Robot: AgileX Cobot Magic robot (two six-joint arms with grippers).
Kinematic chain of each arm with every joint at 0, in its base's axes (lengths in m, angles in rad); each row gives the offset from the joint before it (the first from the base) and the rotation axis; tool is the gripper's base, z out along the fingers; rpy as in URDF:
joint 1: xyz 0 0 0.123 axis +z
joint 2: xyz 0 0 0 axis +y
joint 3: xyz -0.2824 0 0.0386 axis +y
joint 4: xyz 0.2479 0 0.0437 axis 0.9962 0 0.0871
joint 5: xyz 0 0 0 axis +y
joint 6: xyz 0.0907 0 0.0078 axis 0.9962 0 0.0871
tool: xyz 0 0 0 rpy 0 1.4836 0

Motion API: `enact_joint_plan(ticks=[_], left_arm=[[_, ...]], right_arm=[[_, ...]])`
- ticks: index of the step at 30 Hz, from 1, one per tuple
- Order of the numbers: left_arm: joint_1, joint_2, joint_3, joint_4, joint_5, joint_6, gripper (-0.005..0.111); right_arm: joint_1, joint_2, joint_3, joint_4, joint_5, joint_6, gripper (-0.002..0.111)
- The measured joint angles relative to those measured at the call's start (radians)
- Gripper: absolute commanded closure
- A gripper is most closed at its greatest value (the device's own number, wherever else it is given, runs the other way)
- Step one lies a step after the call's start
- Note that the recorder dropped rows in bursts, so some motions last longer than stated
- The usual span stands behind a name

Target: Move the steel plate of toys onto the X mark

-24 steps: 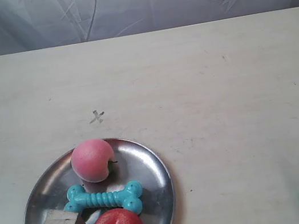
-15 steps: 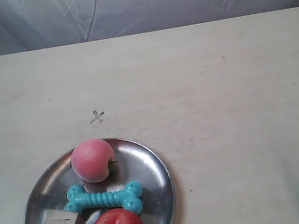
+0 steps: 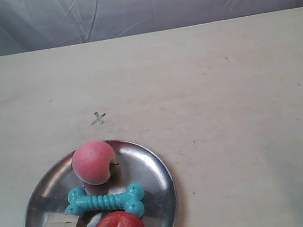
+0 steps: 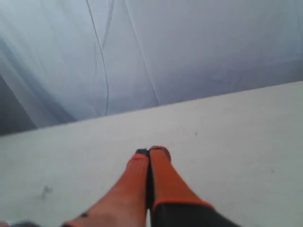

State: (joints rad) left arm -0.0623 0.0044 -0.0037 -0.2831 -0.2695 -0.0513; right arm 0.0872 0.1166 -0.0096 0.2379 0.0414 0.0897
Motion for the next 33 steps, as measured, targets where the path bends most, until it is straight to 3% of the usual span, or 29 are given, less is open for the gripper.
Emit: enact_joint_plan(ticks=[4, 7, 9, 12, 17, 21, 25, 28, 33], left_arm=[[0.000, 0.000, 0.000, -0.200, -0.057, -0.097, 0.107], [0.000, 0.000, -0.015, -0.263, 0.005, -0.194, 0.107], [0.000, 0.037, -0.097, -0.233, 0.034, -0.114, 0.107], [0.000, 0.259, -0.274, -0.209, 0.103, 0.116, 0.107], [0.000, 0.624, -0.497, -0.032, 0.314, 0.217, 0.107], [0.000, 0.901, -0.628, 0.051, 0.516, 0.226, 0.107], [0.000, 1.124, -0.652, -0.005, 0.618, 0.229, 0.107], [0.000, 1.212, -0.654, -0.120, 0.668, 0.231, 0.107], [0.000, 1.288, -0.658, -0.155, 0.812, 0.232, 0.102]], right_arm=[[0.000, 0.000, 0.000, 0.310, -0.061, 0.002, 0.109], [-0.002, 0.015, -0.049, 0.347, -0.053, -0.001, 0.109], [-0.002, 0.105, -0.168, 0.311, 0.009, -0.024, 0.109], [-0.002, 0.414, -0.464, 0.133, 0.182, -0.038, 0.109], [-0.002, 0.831, -0.798, -0.065, 0.459, -0.043, 0.109], [-0.002, 1.075, -0.949, -0.103, 0.643, -0.022, 0.109], [-0.002, 1.259, -0.972, -0.035, 0.727, -0.027, 0.107], [-0.002, 1.346, -0.935, 0.058, 0.740, -0.090, 0.092], [-0.002, 1.422, -0.829, 0.325, 0.742, -0.308, 0.039]])
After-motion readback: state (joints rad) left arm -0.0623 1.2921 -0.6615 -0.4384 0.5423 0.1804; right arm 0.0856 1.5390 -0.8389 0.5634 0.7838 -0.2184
